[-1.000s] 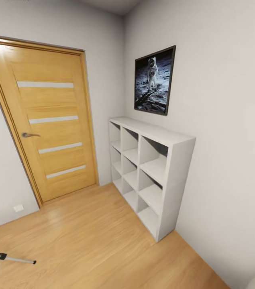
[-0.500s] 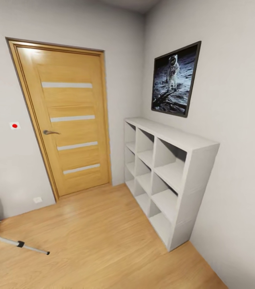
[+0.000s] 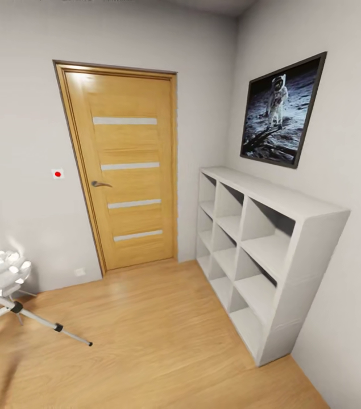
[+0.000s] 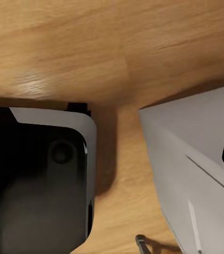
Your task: Attach the digital camera to the camera tripod in the bedroom.
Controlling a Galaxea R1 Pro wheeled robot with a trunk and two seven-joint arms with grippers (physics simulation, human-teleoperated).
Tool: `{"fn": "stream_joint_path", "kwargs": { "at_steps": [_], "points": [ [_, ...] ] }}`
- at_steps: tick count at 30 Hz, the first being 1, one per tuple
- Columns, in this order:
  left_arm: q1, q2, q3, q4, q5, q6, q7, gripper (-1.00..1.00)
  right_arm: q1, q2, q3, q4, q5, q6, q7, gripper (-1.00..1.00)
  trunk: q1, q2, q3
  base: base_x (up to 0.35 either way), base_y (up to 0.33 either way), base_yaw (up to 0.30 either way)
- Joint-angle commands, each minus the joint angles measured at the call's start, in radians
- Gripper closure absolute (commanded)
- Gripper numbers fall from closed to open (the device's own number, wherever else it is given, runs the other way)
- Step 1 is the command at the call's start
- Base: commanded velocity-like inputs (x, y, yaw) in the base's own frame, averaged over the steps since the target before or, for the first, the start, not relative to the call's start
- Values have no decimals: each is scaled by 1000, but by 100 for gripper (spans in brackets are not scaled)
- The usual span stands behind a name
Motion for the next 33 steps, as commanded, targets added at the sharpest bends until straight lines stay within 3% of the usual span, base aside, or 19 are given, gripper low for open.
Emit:
{"fn": "stream_joint_path", "kwargs": {
  "at_steps": [1,25,33],
  "points": [
    [0,0,4,0,-2,-2,2,-100,-1,0,8,3,-10,-4,4,-100,0,-1,0,0,0,273],
    [0,-1,4,-5,-2,-2,2,-100,-1,0,8,3,-10,-4,4,-100,0,-1,0,3,0,273],
    [0,0,4,-3,-1,0,2,-100,-1,0,8,3,-10,-4,4,-100,0,-1,0,198,-105,273]
  ]
}}
